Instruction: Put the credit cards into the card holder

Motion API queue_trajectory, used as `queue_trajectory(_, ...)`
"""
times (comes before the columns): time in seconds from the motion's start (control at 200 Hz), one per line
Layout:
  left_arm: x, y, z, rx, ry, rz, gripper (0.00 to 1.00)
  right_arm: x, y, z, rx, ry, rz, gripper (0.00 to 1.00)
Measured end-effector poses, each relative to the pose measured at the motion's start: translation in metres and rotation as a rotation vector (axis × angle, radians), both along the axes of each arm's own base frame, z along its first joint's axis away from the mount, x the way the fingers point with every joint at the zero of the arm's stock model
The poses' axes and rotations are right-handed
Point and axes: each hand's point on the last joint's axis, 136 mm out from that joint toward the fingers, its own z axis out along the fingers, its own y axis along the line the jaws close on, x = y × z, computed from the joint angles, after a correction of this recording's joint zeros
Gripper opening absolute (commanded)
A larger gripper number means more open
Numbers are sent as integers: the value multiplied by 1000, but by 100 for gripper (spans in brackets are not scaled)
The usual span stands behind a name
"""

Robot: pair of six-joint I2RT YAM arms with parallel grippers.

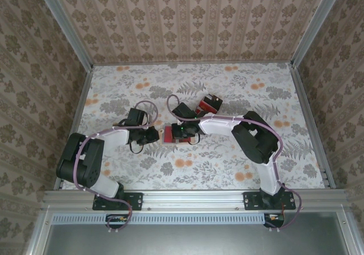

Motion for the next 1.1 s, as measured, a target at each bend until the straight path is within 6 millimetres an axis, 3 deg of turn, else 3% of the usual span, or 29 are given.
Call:
queue_trajectory(0.175, -1, -1, 3, 6, -4, -3, 17, -1, -3, 1, -18, -8, 15, 17)
queue_trajectory(0.335, -5, -4, 17, 7, -33, -18, 34, -3, -10, 17, -40, -40, 35, 30)
queue_trajectory(0.45, -2, -2, 33, 4, -83, -1, 42, -3, -9, 24, -46, -56, 57, 38)
queue_trajectory(0.68, -3, -8, 33, 65, -76, -23, 51, -9, -6, 23, -54, -54, 78, 39)
queue_trajectory(0.925, 12, -29, 42, 118, -87, -72, 54, -15, -12, 15, -67, -38, 75, 39)
queue_trajectory(1.1, 14, -32, 31, 162, -57, -89, 52, -17, -16, 15, -62, -34, 62, 40)
